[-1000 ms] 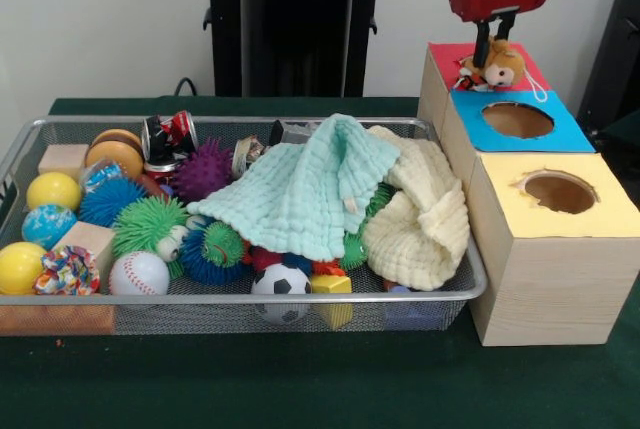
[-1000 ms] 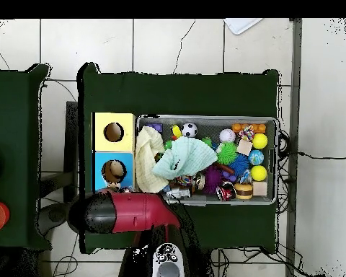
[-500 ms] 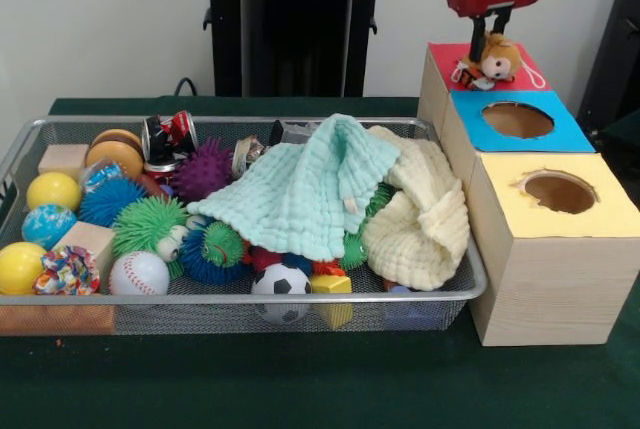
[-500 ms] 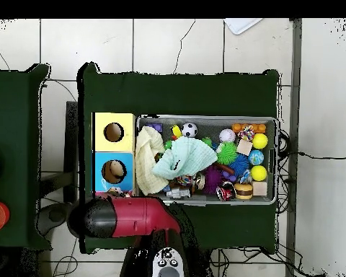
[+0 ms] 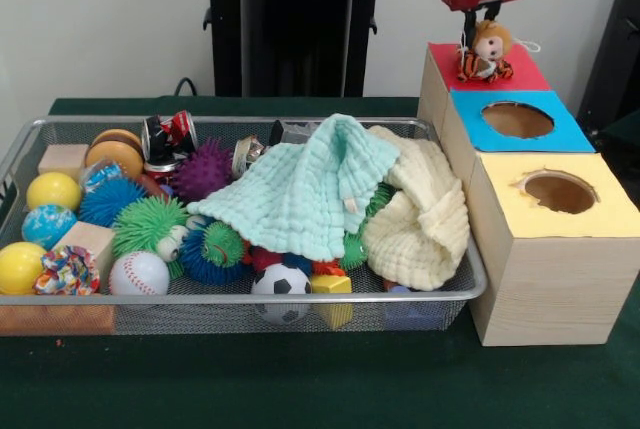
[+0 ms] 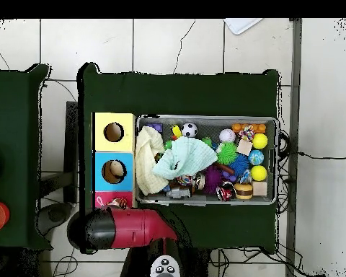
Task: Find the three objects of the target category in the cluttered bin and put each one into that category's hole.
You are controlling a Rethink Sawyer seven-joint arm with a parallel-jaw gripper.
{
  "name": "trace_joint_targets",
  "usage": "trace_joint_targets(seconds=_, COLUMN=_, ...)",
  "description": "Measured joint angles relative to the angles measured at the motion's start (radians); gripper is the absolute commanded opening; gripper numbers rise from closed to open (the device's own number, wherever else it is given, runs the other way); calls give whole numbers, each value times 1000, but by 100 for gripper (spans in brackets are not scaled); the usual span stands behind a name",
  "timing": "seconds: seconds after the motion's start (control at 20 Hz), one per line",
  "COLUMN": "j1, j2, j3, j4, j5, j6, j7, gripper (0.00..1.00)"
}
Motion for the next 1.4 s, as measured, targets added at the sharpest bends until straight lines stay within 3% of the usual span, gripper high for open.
trace_joint_targets(seconds=0.3, j1=23, j2=20, j3=1, j4=65, j5=2, j6=-1, j7=0, gripper=0)
trace_joint_targets(seconds=1.1, j1=36, j2=40, j3=0, j4=99, j5=2, j6=-1, j7=0, gripper=0)
trace_joint_targets(seconds=1.4, j1=70, j2=91, j3=0, j4=90, j5=3, j6=-1, j7=0, gripper=0)
